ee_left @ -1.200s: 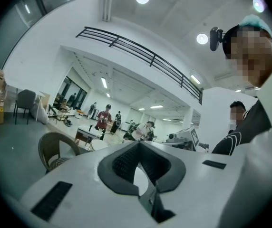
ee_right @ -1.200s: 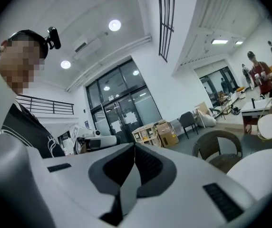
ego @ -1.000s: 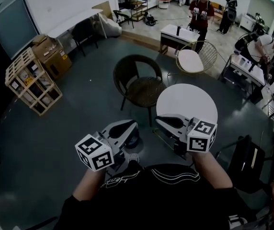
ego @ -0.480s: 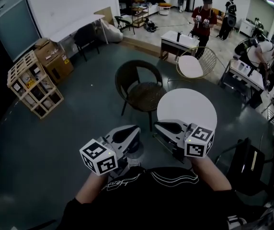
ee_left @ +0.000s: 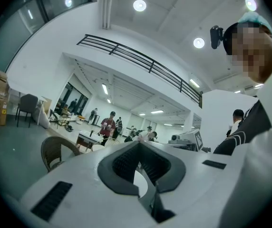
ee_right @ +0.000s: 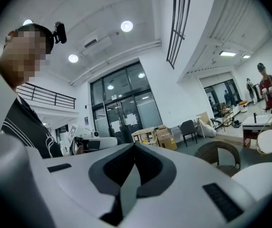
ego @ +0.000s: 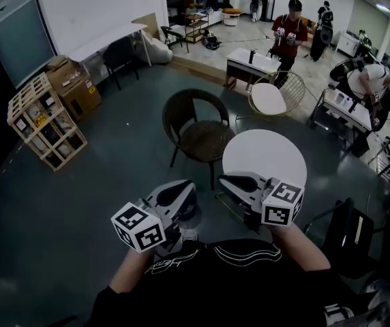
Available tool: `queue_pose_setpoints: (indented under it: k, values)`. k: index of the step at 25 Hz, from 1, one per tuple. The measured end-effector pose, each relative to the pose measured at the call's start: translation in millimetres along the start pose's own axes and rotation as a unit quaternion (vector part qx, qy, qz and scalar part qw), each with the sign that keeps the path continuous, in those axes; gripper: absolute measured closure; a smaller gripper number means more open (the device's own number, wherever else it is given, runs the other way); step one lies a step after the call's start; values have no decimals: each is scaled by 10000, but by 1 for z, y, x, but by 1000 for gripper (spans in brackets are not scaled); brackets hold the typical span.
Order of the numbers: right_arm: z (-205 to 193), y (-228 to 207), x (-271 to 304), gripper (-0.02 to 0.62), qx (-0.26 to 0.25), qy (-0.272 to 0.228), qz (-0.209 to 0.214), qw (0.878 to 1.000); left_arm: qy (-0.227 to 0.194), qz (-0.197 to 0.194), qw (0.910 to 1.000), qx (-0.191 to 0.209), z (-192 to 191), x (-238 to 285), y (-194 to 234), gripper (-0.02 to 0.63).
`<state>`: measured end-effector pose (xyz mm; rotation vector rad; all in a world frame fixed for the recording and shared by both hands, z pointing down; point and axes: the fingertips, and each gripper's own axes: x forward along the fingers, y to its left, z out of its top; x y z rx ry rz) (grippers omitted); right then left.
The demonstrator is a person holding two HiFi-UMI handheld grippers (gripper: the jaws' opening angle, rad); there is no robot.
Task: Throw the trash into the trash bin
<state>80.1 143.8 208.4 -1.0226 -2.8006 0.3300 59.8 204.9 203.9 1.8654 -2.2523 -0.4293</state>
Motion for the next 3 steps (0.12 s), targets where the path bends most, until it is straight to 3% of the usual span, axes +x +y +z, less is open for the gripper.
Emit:
queue_pose_setpoints:
  k: [3]
  values:
    - [-1, 3, 5, 561, 63, 30, -7, 10000, -60, 27, 9999, -130, 2, -7, 5, 600]
